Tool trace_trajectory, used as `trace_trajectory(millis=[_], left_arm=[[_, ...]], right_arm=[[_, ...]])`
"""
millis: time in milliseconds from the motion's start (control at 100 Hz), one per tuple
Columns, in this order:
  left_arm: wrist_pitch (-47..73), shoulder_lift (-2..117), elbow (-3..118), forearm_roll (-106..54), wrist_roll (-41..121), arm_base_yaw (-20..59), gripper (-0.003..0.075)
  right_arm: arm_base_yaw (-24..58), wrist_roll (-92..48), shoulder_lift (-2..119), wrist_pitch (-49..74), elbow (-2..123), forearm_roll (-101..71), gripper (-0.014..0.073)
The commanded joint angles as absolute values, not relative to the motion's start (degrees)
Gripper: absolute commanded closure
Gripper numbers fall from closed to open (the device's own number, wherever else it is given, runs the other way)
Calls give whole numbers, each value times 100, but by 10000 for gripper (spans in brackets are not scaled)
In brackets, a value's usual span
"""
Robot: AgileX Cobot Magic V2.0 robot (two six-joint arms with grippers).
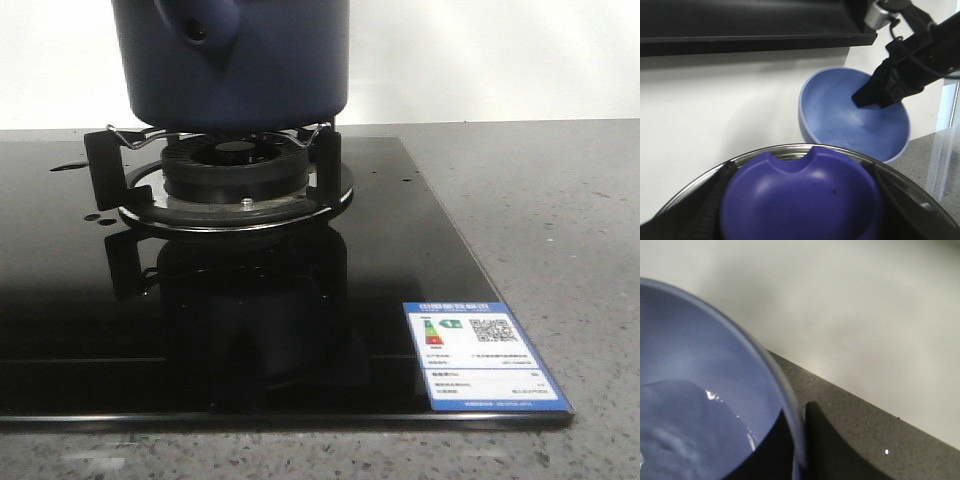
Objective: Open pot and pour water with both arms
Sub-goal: 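Tilt the bowl with the right gripper, pouring water into the saucepan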
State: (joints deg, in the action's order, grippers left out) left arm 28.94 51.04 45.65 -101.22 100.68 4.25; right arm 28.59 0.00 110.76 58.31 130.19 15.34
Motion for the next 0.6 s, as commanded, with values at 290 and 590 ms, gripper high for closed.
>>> trace_trajectory(millis=[290, 590], left_arm=[[2948, 5009, 4766, -10648, 10000, 540, 480], [2866, 5009, 4766, -10648, 10000, 636, 480]], right_arm=[[3284, 201, 11124, 5167, 13207, 3164, 643], [3443, 203, 11124, 5193, 13207, 3656, 643]])
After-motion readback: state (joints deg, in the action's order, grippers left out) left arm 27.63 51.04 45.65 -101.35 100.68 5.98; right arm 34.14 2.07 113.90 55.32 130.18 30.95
